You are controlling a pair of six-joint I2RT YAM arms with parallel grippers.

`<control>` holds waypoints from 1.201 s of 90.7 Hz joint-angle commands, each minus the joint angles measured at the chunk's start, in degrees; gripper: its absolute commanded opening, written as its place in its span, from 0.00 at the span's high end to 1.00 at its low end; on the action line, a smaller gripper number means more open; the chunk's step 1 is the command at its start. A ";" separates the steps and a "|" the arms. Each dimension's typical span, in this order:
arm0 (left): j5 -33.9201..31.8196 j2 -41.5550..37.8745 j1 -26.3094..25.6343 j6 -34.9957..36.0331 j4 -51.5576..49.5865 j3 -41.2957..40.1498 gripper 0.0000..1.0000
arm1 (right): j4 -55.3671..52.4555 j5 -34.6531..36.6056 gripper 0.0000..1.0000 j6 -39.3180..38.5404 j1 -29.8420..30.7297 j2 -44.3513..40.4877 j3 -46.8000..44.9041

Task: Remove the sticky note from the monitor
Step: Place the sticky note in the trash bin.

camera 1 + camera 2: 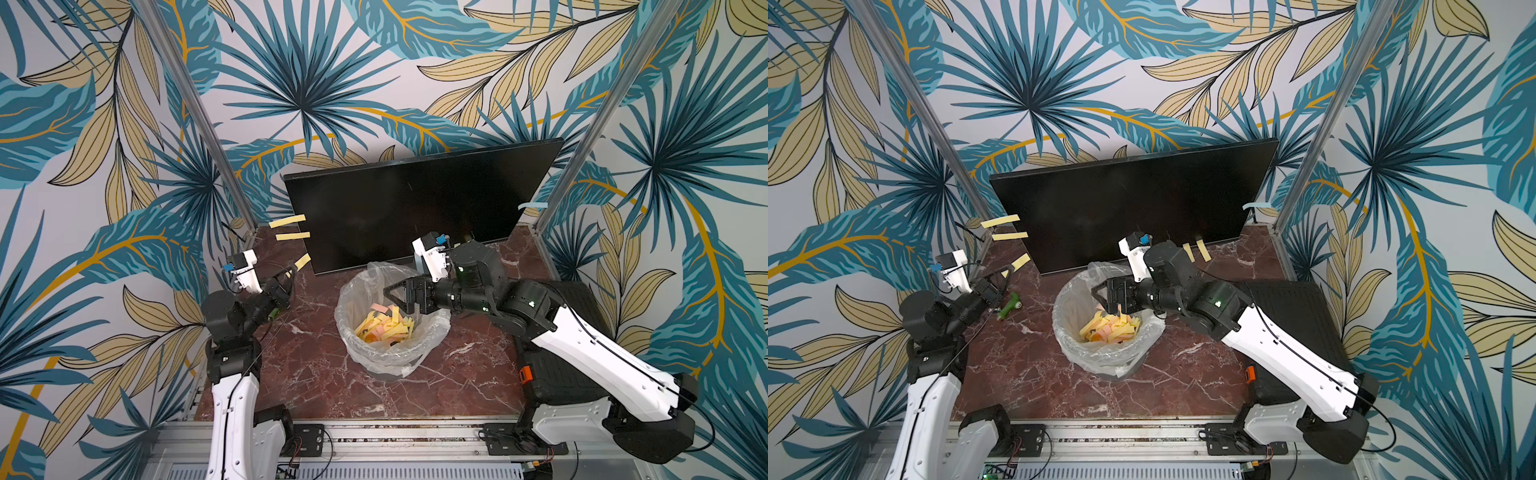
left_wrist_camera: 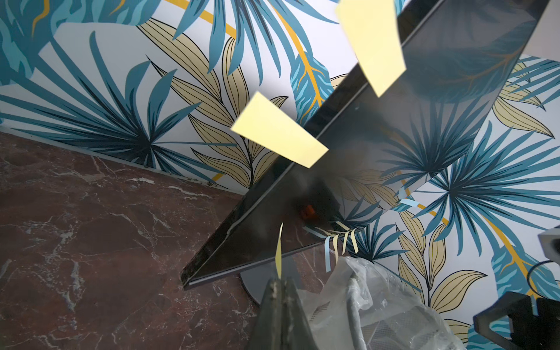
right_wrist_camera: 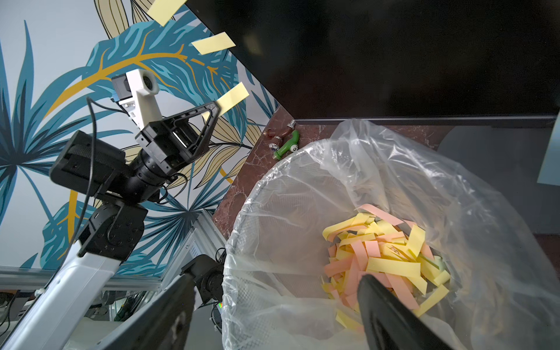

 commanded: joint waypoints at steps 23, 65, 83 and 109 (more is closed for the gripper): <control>-2.68 -12.18 -7.83 -2.11 -18.57 3.91 1.00 | -1.82 5.24 0.11 -3.22 0.34 -2.03 1.66; -9.22 -13.20 -21.06 -3.19 -34.39 14.14 1.00 | -3.97 11.40 0.09 -3.06 0.08 -1.62 2.84; -22.12 -4.57 -38.15 2.55 -35.00 18.05 1.00 | -4.70 13.20 0.09 -3.20 0.06 -1.86 3.10; -42.59 8.64 -60.28 10.45 -30.57 22.89 1.00 | -7.48 15.42 0.08 -3.33 -0.02 -3.55 2.95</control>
